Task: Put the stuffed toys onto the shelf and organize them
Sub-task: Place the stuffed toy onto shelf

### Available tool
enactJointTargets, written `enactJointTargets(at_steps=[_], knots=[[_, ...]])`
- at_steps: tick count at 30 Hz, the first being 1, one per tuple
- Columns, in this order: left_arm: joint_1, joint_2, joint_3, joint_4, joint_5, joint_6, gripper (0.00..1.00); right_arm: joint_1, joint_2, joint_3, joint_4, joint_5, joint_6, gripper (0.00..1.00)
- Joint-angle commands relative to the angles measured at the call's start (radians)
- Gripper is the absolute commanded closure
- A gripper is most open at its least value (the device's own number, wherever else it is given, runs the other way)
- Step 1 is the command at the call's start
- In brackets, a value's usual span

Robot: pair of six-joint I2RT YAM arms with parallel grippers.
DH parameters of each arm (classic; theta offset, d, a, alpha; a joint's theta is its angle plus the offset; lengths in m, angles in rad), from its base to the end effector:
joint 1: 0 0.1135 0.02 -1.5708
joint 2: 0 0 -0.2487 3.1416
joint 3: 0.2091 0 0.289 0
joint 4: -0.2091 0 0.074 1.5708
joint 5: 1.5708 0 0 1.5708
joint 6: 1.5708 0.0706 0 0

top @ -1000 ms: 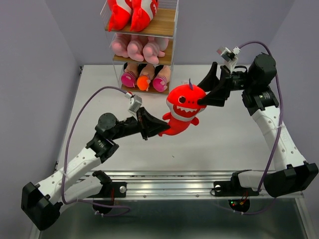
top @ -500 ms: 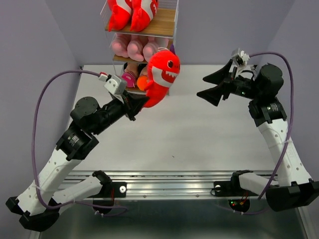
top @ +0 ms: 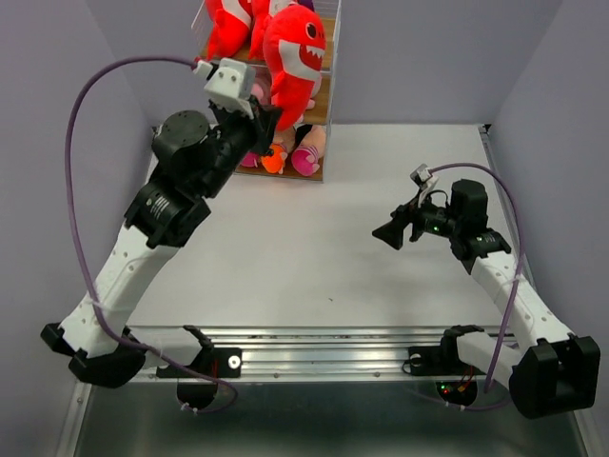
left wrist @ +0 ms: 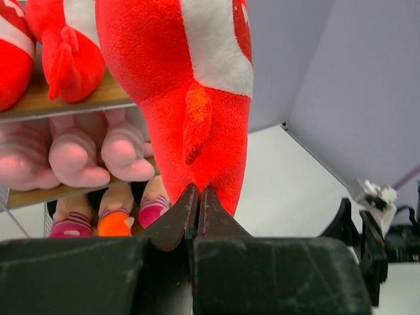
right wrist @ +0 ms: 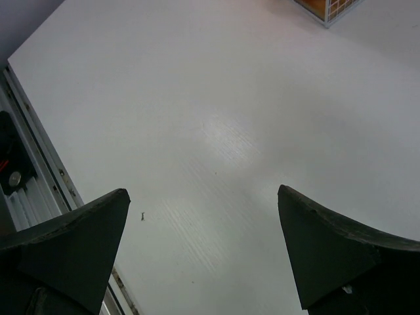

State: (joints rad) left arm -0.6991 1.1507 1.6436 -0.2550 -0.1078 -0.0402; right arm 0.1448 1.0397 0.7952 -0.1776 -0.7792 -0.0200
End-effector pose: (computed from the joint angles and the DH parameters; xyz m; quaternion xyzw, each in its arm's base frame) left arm 0.2187 -0.1740 0.5612 0.1596 0.5978 -0.2525 0.7439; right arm 0.2859 0.0918 0.2668 -0.2696 0.7570 0.3496 0.4817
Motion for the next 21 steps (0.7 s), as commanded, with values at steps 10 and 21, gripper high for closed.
enactJointTargets(at_steps=[10,21], knots=[[0.0,0.526,0.729,-0.046,-0.236,0.178,1.0,-0.004,-0.07,-0.047,0.093,-0.089,-0.041,0.0],[0.024,0.704,0.832,0.095,-0.283,0.223,1.0,-0.013,-0.11,-0.063,0.112,-0.098,-0.028,0.0]])
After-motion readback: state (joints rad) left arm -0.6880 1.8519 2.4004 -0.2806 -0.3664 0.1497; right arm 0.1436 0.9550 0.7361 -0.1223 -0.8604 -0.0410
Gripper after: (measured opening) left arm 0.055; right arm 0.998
